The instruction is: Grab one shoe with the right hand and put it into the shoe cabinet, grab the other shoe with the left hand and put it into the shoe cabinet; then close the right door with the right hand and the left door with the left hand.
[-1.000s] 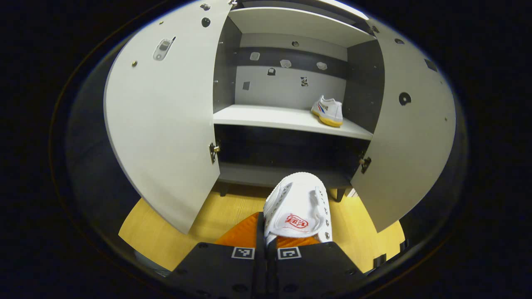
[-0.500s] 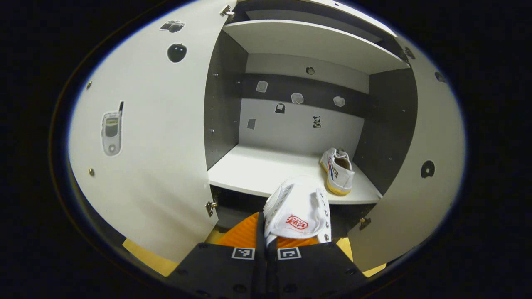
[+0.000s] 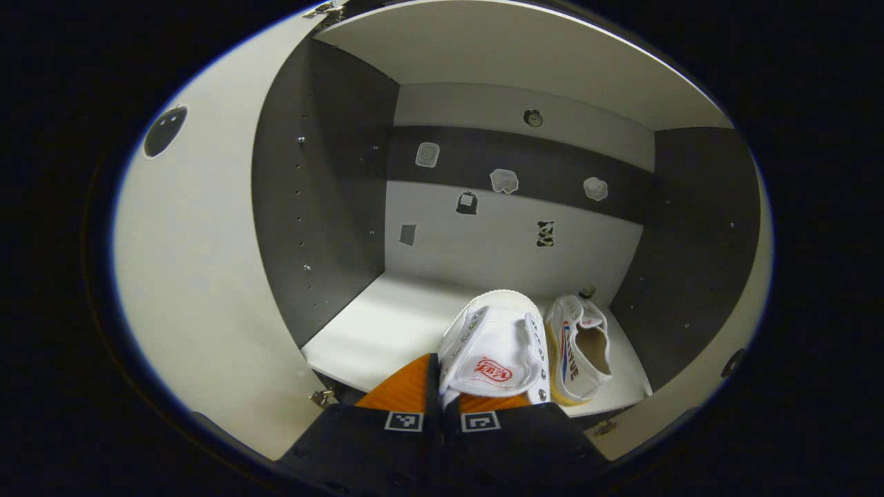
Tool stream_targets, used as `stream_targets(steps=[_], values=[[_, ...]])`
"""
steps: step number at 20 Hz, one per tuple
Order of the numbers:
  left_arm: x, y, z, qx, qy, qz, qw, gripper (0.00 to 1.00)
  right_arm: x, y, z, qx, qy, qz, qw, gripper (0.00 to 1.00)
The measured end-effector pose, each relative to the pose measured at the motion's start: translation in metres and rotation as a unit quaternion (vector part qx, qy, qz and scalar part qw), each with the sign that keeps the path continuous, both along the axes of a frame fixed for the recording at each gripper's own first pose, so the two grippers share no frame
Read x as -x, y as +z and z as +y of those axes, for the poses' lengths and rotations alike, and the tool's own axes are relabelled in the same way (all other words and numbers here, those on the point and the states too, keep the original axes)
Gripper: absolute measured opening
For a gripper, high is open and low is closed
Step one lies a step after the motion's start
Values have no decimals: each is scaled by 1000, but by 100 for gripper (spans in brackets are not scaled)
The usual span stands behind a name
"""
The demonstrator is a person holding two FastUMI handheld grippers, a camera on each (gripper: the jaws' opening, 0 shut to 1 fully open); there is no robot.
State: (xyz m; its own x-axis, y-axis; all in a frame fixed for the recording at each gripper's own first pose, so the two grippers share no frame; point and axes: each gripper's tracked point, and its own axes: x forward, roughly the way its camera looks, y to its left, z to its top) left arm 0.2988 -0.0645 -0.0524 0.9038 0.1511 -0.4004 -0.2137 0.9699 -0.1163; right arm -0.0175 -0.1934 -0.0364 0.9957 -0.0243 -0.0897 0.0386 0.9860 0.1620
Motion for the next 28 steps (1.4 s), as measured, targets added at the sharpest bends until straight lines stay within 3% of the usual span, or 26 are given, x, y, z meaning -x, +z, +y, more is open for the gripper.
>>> stream_targets(steps=[9, 16, 22, 28], values=[[-99, -40, 12, -32, 25, 60, 997, 5, -12, -18, -42, -1, -42, 24, 999, 98], [-131, -61, 18, -60, 28, 84, 994, 6, -9, -26, -51, 10, -61, 36, 997, 98], [-119, -54, 13, -72, 4, 71, 995, 26, -2, -18, -39, 7, -53, 30, 998, 98], [-79, -37, -2, -57, -41, 12, 997, 63, 9, -17, -28, 0, -44, 32, 999, 98]])
